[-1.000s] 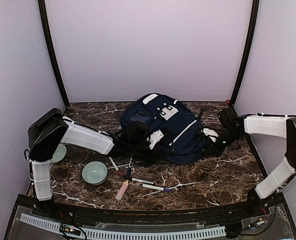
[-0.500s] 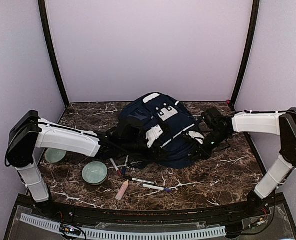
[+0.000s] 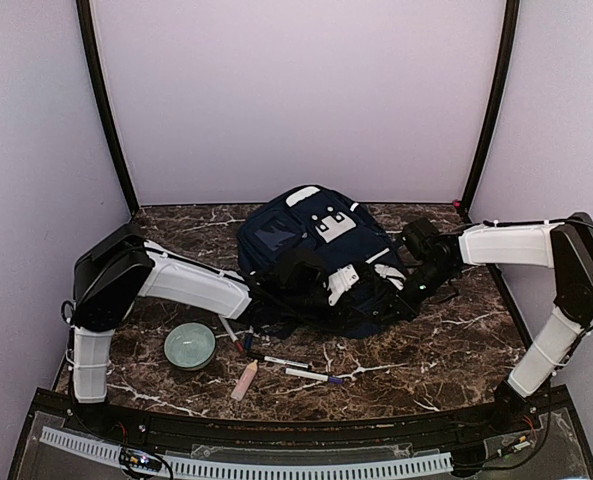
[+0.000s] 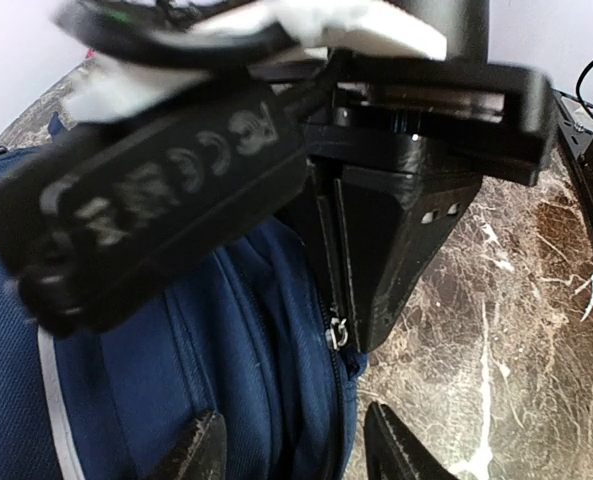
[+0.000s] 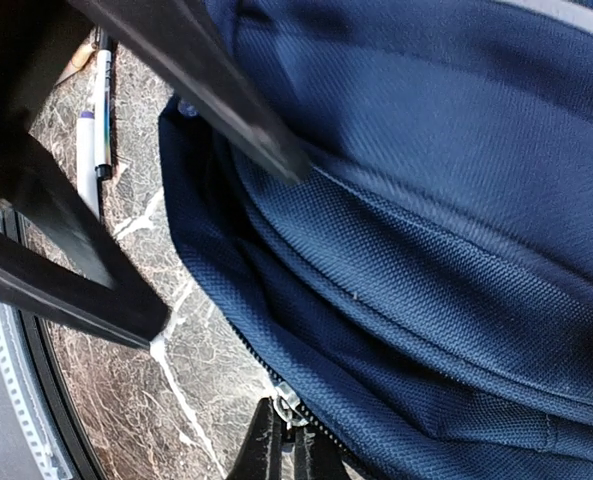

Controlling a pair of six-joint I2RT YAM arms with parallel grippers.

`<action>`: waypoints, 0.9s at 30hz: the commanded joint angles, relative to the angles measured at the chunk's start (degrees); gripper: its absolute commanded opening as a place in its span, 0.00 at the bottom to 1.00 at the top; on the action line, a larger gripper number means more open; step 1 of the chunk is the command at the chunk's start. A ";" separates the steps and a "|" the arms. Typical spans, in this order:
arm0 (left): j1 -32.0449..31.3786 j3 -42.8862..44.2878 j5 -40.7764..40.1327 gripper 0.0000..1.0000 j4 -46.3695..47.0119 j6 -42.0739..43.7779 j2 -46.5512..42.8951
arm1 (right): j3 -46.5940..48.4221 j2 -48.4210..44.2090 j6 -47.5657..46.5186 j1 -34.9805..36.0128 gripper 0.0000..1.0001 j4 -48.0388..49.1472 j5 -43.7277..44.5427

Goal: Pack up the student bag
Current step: Zip the student bag into the largest pocket of the bag, then hold the largest pocket of the student bag, then zip the student bag into the largest pocket of the bag.

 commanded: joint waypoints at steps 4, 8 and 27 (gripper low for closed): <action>-0.35 3.68 -0.03 0.48 -0.01 1.69 3.60 | 1.42 0.40 0.28 0.82 0.00 0.13 -2.40; -0.39 4.42 0.91 0.34 -1.58 2.75 4.55 | 1.08 0.44 0.06 0.45 0.00 -0.43 -1.46; -1.58 -2.95 5.82 0.00 -8.54 5.66 -2.78 | 12.41 4.81 -8.77 -14.02 0.00 -10.02 14.80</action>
